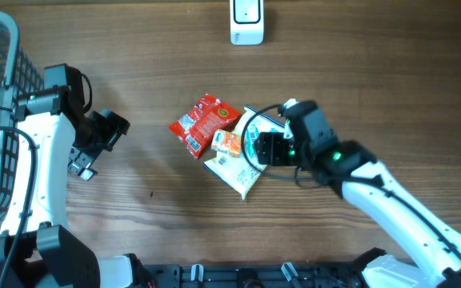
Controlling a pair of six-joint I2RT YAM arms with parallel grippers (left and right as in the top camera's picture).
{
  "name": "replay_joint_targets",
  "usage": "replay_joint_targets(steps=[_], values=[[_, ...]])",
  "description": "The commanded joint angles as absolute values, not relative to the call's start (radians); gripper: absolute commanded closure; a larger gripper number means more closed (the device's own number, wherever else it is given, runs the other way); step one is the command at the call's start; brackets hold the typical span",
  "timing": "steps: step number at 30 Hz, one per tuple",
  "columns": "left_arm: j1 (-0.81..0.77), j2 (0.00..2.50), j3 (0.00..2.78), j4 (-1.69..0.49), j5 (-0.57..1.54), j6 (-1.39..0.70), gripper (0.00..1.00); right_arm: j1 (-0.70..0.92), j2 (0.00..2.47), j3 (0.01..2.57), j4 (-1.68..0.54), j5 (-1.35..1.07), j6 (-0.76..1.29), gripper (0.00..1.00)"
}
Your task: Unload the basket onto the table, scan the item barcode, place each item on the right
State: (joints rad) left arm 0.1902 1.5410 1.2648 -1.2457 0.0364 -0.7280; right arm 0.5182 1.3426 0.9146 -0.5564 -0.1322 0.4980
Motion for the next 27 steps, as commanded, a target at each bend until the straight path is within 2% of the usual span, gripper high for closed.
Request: replay_joint_targets(steps=[1,2,5,10,14,17,24,27], values=[[0.193,1.541,1.264,-1.245,0.044,-0.738,0.0,0.474,1.376,1.129,-0.703,-0.128,0.353,0.16],[0.193,1.541,1.264,-1.245,0.044,-0.738,0.0,0.466,1.406,1.191,-0.76,-0.152,0.332,0.16],[0.193,1.541,1.264,-1.245,0.044,-0.738,0.0,0.465,1.477,1.224,-0.736,-0.22,0.315,0.01],[0.193,1.541,1.264,-1.245,0.044,-0.738,0.0,0.453,1.576,1.224,-0.641,-0.263,0.311,0.0],[0.193,1.541,1.264,-1.245,0.044,-0.738,0.0,0.357,1.701,1.224,-0.514,-0.543,0.311,0.0],[0.193,1.541,1.264,-1.245,0.044,-0.738,0.0,0.311,1.779,1.224,-0.45,-0.653,0.338,0.0],[0.193,1.541,1.264,-1.245,0.044,-0.738,0.0,0.291,1.812,1.223,-0.428,-0.616,0.344,0.0],[0.193,1.541,1.264,-1.245,0.044,-0.738,0.0,0.227,1.802,1.223,-0.429,-0.606,0.388,0.0]])
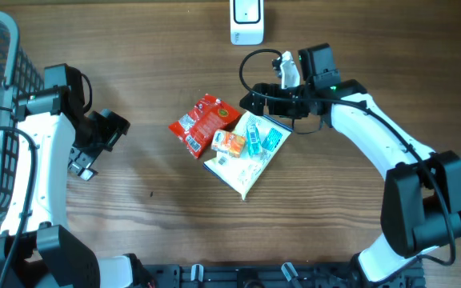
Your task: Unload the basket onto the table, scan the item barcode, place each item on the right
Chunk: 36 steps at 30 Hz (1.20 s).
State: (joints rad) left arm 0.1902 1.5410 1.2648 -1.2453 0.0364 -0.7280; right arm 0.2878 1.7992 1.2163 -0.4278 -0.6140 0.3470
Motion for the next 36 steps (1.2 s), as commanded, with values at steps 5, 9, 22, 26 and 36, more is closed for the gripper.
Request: replay_joint_targets(steps=[5,9,22,26,36], values=[[0.193,1.541,1.264,-1.245,0.044,-0.738,0.0,-0.028,1.785,1.223,-0.527,-0.848,0.293,0.0],[0.193,1.541,1.264,-1.245,0.044,-0.738,0.0,-0.14,1.786,1.214,-0.873,-0.934,0.047,0.0],[0.193,1.541,1.264,-1.245,0.044,-0.738,0.0,-0.193,1.785,1.016,-1.026,-1.324,-0.31,0.0],[0.193,1.541,1.264,-1.245,0.044,-0.738,0.0,-0.205,1.785,1.006,-1.098,-1.333,-0.336,0.0],[0.193,1.541,1.264,-1.245,0.044,-0.738,0.0,-0.139,1.765,0.95,-1.215,-1.306,-0.784,0.01]])
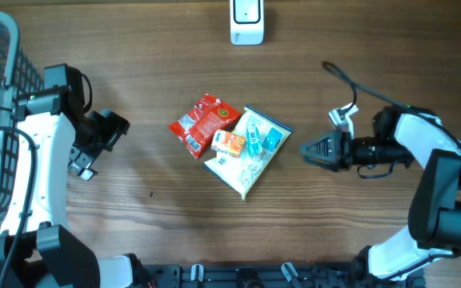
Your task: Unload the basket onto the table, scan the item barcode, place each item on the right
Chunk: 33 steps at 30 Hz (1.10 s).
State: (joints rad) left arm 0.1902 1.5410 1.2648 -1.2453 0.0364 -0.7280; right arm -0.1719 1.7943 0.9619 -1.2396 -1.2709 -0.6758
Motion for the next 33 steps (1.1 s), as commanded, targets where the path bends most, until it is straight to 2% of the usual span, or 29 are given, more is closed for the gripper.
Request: replay_joint_targets(steps=[1,3,5,8,11,15,18,21,24,26,29,33], values=[[0.193,1.541,1.264,-1.245,0.044,-0.738,0.0,-0.115,1.758,0.95,-1.197,-1.325,-0.782,0.01],[0.193,1.541,1.264,-1.245,0.044,-0.738,0.0,-0.065,1.735,0.95,-1.119,-1.303,-0.683,0.01],[0.193,1.541,1.264,-1.245,0.044,-0.738,0.0,-0.032,1.7,0.95,-0.97,-1.164,-0.425,0.01],[0.193,1.541,1.264,-1.245,0.044,-0.738,0.0,0.008,1.599,0.95,-0.761,-0.707,0.073,0.0],[0.193,1.541,1.264,-1.245,0.044,-0.738,0.0,0.047,1.455,0.951,-0.727,-0.375,0.307,0.0],[0.193,1.541,1.264,-1.245,0.044,-0.738,0.0,0.161,1.31,0.95,-0.728,-0.304,0.284,0.01],[0.193,1.541,1.264,-1.245,0.044,-0.738,0.0,0.345,1.267,0.946,-0.732,-0.174,0.297,0.0],[0.193,1.541,1.264,-1.245,0.044,-0.738,0.0,0.579,1.268,0.933,-0.721,0.022,0.438,0.0],[0.193,1.541,1.264,-1.245,0.044,-0.738,0.0,0.733,1.268,0.883,-0.631,0.072,0.454,0.0],[0.193,1.541,1.264,-1.245,0.044,-0.738,0.0,0.776,1.268,0.85,-0.571,0.092,0.424,0.0],[0.193,1.541,1.264,-1.245,0.044,-0.738,0.0,0.787,1.279,0.81,-0.502,0.117,0.271,0.0],[0.193,1.541,1.264,-1.245,0.044,-0.738,0.0,0.786,1.32,0.809,-0.492,0.134,0.318,0.0]])
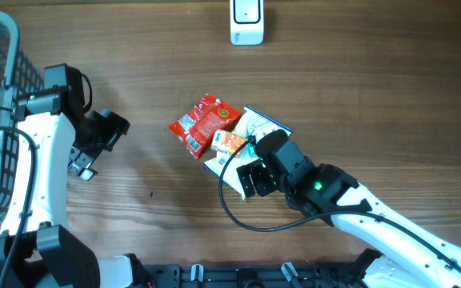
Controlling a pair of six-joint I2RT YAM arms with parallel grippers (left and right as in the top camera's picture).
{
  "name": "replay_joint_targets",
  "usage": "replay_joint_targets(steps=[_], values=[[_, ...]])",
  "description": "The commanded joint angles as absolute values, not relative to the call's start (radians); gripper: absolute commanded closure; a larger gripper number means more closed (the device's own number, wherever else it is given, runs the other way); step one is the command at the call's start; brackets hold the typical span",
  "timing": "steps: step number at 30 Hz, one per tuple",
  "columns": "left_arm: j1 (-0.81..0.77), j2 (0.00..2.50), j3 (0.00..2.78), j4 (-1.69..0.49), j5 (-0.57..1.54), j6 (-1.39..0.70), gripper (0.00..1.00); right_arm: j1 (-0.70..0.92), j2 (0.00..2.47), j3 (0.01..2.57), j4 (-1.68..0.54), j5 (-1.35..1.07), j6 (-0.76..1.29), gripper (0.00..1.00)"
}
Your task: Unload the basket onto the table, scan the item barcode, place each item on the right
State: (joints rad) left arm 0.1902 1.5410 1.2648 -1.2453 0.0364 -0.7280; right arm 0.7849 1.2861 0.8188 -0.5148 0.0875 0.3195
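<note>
A small heap of packets lies mid-table: a red packet (203,122), a little orange carton (227,142) and a white pouch with blue print (256,132). My right gripper (252,178) hangs right over the pouch's near end and hides that part; its jaws are not readable from above. The white barcode scanner (246,22) stands at the far edge. My left gripper (83,162) sits at the left, well away from the heap, with nothing visible in it.
A grey wire basket fills the left edge, just behind the left arm. The right arm's black cable (229,210) loops over the table in front of the heap. A dark rail (238,276) runs along the near edge.
My right arm was stretched out to the right of the heap, gripper pointing left. It now reaches in from the near right, with the gripper on top of the white pouch's near end. The packets have not shifted.
At first my right gripper was down on the right part of the heap. Then it was lifted behind the heap, near the scanner, empty. After that it hung off to the right. Now it is back over the white pouch. The left arm stayed put.
</note>
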Motion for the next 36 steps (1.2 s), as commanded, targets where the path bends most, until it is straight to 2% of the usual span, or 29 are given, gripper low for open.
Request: replay_joint_targets(steps=[1,10,17,23,26,28,32,36], values=[[0.193,1.541,1.264,-1.245,0.044,-0.738,0.0,0.786,1.333,0.809,-0.466,0.147,0.317,0.0],[0.193,1.541,1.264,-1.245,0.044,-0.738,0.0,0.785,1.41,0.73,-0.307,0.322,0.313,0.0],[0.193,1.541,1.264,-1.245,0.044,-0.738,0.0,0.718,1.41,0.711,-0.248,0.308,0.319,0.0],[0.193,1.541,1.264,-1.245,0.044,-0.738,0.0,0.494,1.403,0.711,-0.181,-0.17,0.283,0.0],[0.193,1.541,1.264,-1.245,0.044,-0.738,0.0,0.383,1.394,0.711,-0.139,-0.554,0.179,0.0],[0.193,1.541,1.264,-1.245,0.044,-0.738,0.0,0.307,1.391,0.711,-0.112,-0.694,0.235,0.0],[0.193,1.541,1.264,-1.245,0.044,-0.738,0.0,0.113,1.393,0.711,-0.149,-0.804,0.484,0.0],[0.193,1.541,1.264,-1.245,0.044,-0.738,0.0,0.042,1.42,0.711,-0.294,-0.886,0.406,0.0]])
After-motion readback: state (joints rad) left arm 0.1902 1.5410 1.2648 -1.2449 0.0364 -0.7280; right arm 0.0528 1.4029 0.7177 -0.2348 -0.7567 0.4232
